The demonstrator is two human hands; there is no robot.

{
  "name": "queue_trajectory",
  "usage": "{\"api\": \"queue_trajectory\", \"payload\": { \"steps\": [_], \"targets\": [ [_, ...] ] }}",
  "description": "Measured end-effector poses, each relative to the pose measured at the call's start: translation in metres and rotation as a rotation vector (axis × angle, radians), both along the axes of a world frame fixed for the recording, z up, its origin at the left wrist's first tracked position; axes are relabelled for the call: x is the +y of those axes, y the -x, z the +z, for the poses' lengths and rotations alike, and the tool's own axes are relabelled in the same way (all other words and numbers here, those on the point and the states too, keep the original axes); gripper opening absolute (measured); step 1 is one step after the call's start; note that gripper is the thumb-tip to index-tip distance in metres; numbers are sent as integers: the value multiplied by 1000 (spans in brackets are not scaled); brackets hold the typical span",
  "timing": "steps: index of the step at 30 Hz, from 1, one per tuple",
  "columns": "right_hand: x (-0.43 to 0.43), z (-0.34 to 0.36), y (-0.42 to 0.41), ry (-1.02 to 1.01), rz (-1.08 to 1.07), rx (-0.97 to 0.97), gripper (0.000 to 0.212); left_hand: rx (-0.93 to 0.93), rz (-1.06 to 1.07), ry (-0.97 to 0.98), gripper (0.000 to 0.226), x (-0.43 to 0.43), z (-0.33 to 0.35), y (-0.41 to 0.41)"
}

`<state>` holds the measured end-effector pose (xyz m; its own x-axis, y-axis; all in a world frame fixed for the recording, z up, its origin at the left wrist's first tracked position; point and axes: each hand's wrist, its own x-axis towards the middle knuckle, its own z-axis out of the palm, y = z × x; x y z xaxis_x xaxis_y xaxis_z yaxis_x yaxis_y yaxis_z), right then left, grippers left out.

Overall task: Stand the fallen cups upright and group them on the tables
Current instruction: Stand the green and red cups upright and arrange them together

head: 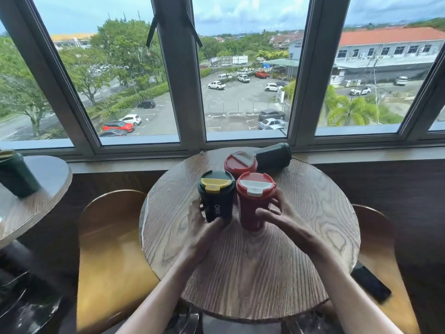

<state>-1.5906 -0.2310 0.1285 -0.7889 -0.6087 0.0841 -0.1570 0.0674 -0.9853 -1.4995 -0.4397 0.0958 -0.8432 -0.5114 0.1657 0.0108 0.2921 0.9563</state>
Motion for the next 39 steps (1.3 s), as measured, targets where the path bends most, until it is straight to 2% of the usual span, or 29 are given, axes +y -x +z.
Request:
{"api": "queue_trajectory", "payload": {
  "steps": [2, 5, 9, 11, 15, 18, 20, 24, 26, 32, 36, 39],
  "targets": [
    [5, 7, 4, 33, -30, -4, 102, 80, -48, -60, 86, -3, 3, -4],
    [-1, 23, 25, 70, -153, -16, 93, 176, -27, -96, 91, -11, 21, -1],
    [-22, 66, 59, -39, -240, -43, 59, 196, 90, -73, 72, -31, 72, 30],
    [-36, 85, 73, -167, -194, -51, 55, 42, 32, -64, 53, -42, 101, 54],
    [-61, 101, 94, -459, -97, -30, 69, -471, -253, -58, 21, -58, 134, 80],
    [-69, 102, 105, -574, -11, -80, 63, -626, -304, -24, 26, -66, 137, 72],
    [-70, 102, 110, -568, -1, -86, 55, -671, -306, -73, 32, -73, 132, 66],
    [-77, 108, 106, -604, 20, 1, 45, -646, -284, -214, 49, -81, 120, 59],
    [-83, 111, 105, -624, 32, 53, 39, -614, -265, -283, 50, -82, 116, 59],
    [-107, 122, 118, -575, 68, 105, 35, -580, -261, -365, 38, -76, 115, 54],
    [-124, 126, 130, -559, 194, 60, 43, -571, -270, -384, 23, -74, 114, 52],
    [-132, 123, 131, -573, 281, 52, 36, -563, -258, -372, 17, -74, 111, 51]
  ]
}}
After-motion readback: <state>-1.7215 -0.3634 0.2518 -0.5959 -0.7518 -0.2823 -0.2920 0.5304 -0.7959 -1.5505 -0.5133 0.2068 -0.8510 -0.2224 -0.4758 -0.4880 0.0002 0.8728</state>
